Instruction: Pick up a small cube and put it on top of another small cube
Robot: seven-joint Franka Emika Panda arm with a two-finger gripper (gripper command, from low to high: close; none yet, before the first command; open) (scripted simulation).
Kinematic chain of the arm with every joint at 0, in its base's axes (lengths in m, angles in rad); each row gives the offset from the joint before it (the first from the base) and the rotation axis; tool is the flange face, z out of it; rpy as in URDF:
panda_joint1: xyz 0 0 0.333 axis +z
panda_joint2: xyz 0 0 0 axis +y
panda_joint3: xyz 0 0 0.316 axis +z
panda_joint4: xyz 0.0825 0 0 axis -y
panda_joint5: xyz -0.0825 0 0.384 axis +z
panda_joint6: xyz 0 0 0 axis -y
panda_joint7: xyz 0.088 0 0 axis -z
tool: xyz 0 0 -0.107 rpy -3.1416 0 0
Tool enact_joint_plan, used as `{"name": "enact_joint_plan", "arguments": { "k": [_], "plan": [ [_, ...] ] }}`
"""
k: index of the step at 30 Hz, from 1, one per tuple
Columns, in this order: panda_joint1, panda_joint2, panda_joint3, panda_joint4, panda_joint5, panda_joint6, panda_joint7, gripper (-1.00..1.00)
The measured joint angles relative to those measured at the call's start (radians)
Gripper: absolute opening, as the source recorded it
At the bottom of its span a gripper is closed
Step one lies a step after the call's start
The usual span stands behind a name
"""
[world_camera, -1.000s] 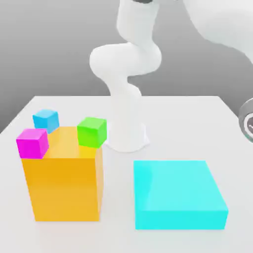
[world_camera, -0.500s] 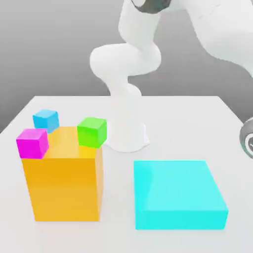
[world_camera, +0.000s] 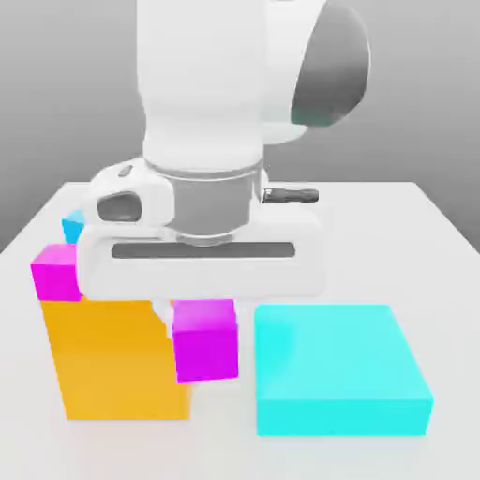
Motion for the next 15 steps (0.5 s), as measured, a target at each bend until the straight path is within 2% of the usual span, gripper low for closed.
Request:
{"name": "enact_joint_plan", "arguments": {
  "k": [7, 11, 12, 15],
  "plan": [
    [-0.175, -0.257, -0.086, -0.119, -0.050, -0.133, 0.166, -1.00],
    [-0.206, -0.249, -0.112, -0.214, -0.056, -0.030, 0.189, -1.00],
    [-0.209, -0.236, -0.114, -0.236, -0.055, 0.004, 0.188, 1.00],
    [-0.209, -0.236, -0.114, -0.236, -0.055, 0.004, 0.188, 1.00]
  ]
}}
